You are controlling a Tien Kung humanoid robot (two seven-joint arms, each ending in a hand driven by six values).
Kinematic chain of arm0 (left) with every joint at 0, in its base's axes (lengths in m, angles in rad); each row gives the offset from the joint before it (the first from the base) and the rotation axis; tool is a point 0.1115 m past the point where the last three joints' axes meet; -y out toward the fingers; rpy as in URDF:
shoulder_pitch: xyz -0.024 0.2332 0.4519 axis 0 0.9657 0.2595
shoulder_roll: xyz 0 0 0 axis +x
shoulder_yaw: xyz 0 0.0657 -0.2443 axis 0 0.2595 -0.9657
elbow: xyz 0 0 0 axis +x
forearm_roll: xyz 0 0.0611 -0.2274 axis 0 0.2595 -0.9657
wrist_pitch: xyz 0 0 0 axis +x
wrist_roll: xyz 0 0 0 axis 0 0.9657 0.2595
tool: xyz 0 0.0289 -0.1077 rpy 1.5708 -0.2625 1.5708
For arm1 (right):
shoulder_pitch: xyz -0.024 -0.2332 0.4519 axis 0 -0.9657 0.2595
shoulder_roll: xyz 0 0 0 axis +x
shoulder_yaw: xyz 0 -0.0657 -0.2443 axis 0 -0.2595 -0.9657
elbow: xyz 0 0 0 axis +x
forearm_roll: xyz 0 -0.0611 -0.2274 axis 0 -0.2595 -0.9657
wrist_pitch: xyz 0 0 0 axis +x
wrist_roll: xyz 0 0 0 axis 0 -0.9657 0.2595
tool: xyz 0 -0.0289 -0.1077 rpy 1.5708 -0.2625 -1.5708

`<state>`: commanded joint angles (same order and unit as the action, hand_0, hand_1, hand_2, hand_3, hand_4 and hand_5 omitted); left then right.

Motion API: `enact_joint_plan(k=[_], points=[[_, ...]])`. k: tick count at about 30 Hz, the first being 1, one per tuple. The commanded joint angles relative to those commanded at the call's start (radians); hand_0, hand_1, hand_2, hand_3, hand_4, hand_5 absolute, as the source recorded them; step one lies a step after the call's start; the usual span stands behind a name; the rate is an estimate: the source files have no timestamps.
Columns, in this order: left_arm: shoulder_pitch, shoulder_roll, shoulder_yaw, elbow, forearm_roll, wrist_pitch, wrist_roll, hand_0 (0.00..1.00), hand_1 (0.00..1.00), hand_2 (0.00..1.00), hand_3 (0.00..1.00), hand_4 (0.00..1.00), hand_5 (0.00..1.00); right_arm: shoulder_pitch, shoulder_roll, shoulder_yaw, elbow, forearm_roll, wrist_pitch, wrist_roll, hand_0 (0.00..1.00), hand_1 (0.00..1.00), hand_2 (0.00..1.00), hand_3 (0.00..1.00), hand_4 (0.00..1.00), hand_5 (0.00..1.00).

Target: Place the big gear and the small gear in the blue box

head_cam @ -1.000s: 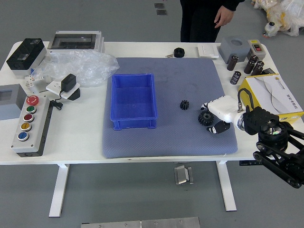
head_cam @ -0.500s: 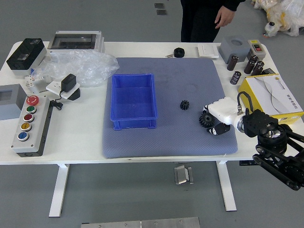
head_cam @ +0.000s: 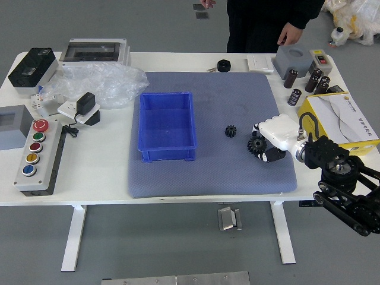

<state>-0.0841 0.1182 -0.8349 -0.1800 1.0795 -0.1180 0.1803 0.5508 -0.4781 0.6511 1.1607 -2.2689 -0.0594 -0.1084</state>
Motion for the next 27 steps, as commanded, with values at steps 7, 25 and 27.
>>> enact_joint_plan(k=[7, 25, 27], points=[[0.0, 0.0, -0.001, 0.0, -0.001, 0.0, -0.001, 0.873, 0.855, 0.826, 0.841, 0.708, 0.305, 0.0, 0.0, 0.001, -0.008, 0.0, -0.019, 0.004, 0.456, 0.374, 0.452, 0.56, 0.692, 0.201], [0.0, 0.005, -0.004, 0.0, -0.005, 0.001, -0.002, 0.873, 0.856, 0.826, 0.842, 0.708, 0.303, 0.087, -0.02, 0.052, 0.065, 0.0, -0.006, -0.005, 0.484, 0.368, 0.442, 0.537, 0.689, 0.194], [0.0, 0.005, -0.005, 0.0, -0.004, 0.001, -0.002, 0.873, 0.856, 0.826, 0.841, 0.71, 0.305, 0.108, -0.015, 0.057, 0.076, 0.0, -0.002, -0.008, 0.501, 0.371, 0.443, 0.543, 0.673, 0.167]])
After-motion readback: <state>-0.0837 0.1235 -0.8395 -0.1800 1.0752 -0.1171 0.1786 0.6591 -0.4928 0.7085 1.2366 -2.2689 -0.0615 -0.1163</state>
